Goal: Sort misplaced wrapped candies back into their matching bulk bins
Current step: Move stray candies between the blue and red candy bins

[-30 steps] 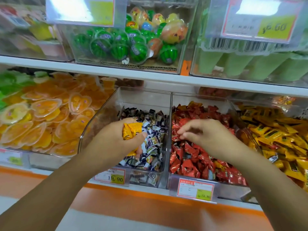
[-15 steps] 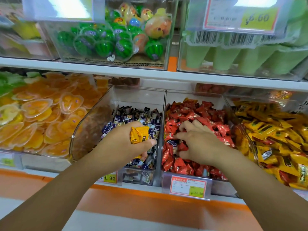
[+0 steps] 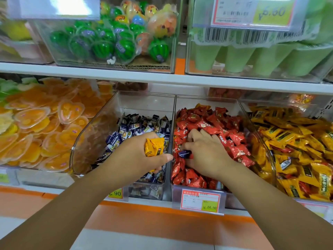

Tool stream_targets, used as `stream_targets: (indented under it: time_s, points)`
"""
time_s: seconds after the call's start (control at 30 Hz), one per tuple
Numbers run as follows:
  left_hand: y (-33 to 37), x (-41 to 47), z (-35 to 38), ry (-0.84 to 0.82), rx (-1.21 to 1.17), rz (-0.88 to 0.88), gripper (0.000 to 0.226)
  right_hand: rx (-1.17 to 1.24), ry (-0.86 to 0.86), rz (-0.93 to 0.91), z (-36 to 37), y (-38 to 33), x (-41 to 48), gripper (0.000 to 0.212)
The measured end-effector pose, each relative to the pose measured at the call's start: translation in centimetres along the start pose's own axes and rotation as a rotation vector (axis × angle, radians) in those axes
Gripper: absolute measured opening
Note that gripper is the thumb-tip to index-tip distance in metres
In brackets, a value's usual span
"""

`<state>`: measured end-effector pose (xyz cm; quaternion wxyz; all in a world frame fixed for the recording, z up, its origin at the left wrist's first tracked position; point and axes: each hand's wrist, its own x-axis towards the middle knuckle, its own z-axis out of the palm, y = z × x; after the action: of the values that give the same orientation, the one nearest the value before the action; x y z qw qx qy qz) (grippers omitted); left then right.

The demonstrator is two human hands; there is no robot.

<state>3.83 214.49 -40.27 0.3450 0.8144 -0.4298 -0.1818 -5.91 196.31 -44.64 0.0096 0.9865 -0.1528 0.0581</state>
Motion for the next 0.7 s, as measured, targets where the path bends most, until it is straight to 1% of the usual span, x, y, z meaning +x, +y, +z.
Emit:
stream_targets:
  time_s: [0.1, 0.13, 0.23, 0.3, 0.4, 0.47, 0.53, 0.57, 0.6, 0.63, 0.7]
  points:
    - [0.0, -0.1, -0.1, 0.000, 0.018, -0.001, 0.021, 0.046, -0.030, 0.029, 0.0, 0.2, 0.4, 0.034]
    - [0.0, -0.1, -0.2, 0.007, 0.022, -0.002, 0.023, 0.126, -0.040, 0.043, -0.3, 0.5, 0.4, 0.031]
    - [-0.2, -0.3, -0.8, 0.020, 0.019, -0.013, 0.024, 0.501, -0.013, 0.080, -2.0, 1.3, -0.1, 0.020]
    - [-0.4, -0.5, -1.0, 0.018, -0.005, -0.021, 0.021, 0.644, -0.005, 0.132, -3.2, 1.6, -0.7, 0.017]
    - [-0.8, -0.8, -1.3, 0.013, -0.020, -0.037, 0.018, 0.670, 0.068, 0.193, -3.9, 1.7, -1.4, 0.016]
    - [-1.0, -1.0, -1.4, 0.011, -0.015, -0.053, 0.031, 0.687, 0.154, 0.214, -4.1, 1.2, -1.5, 0.018]
    - [-1.2, -1.3, -1.6, 0.006, -0.006, -0.065, 0.044, 0.726, 0.276, 0.214, -4.4, 0.2, -1.2, 0.018]
    - [-1.3, -1.4, -1.7, 0.005, -0.007, -0.067, 0.044, 0.753, 0.328, 0.200, -4.6, -0.5, -0.9, 0.015]
    - [-1.3, -1.5, -1.8, 0.006, -0.005, -0.062, 0.038, 0.782, 0.355, 0.181, -4.7, -1.2, -0.5, 0.011]
    - [-1.2, -1.7, -1.9, 0.009, -0.001, -0.050, 0.029, 0.817, 0.356, 0.164, -4.8, -1.7, 0.0, 0.009]
    - [-0.8, -1.9, -2.1, 0.014, 0.004, -0.029, 0.024, 0.868, 0.301, 0.168, -4.7, -2.3, 0.7, 0.008]
